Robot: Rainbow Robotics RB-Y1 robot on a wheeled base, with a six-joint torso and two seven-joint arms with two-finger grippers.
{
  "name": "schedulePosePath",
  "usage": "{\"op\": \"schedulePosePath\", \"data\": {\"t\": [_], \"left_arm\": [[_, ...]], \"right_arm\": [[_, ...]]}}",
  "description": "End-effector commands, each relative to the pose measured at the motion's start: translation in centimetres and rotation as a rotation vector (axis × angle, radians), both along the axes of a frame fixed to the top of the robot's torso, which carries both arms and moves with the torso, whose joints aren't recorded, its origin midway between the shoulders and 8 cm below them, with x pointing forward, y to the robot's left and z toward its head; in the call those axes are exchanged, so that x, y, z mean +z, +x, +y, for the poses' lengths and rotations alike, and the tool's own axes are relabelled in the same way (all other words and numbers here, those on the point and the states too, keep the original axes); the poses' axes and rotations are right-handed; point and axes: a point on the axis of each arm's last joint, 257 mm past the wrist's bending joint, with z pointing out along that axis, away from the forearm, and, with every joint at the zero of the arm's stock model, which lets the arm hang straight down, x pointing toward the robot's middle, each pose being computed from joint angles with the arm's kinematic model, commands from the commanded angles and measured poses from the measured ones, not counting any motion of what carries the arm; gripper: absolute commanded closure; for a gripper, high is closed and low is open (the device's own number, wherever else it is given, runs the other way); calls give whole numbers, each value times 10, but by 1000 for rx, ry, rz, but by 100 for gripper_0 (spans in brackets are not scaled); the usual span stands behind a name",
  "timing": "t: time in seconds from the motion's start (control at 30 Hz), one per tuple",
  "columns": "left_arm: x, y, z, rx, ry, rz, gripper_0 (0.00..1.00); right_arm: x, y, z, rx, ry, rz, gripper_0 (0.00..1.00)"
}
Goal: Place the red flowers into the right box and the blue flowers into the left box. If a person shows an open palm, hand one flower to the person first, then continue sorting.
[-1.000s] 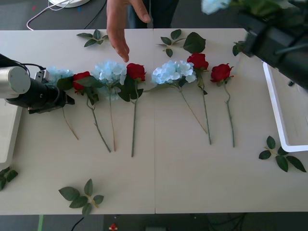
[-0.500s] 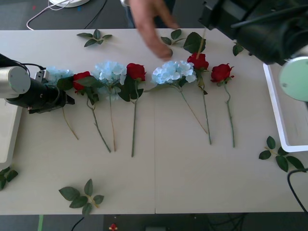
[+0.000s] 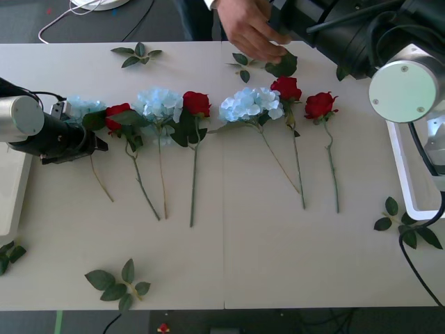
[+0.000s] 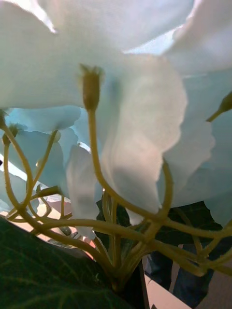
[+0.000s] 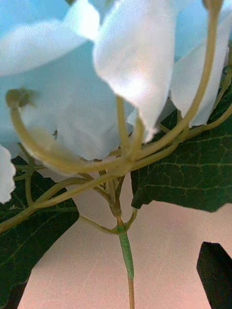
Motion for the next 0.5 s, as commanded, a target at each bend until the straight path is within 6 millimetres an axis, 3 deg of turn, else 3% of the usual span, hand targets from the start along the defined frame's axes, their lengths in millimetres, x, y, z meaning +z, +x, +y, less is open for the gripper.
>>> {"op": "schedulePosePath", "data": {"t": [0.03, 0.07, 0.1, 0.13, 0.17, 0.5], "left_arm": [[-4, 3, -6, -2, 10, -2, 0], [-4, 3, -6, -2, 10, -2, 0], [-4, 3, -6, -2, 10, -2, 0], [-4, 3, -6, -2, 10, -2, 0], [-4, 3, -6, -2, 10, -2, 0], [-4, 3, -6, -2, 10, -2, 0]], "right_arm": [[26, -9, 22, 42, 32, -58, 94], [25, -8, 22, 42, 37, -53, 81], [25, -8, 22, 43, 40, -50, 55], [24, -7, 21, 43, 43, -46, 39], [24, -7, 21, 43, 44, -45, 2], [17, -3, 13, 34, 47, -20, 0]]}}
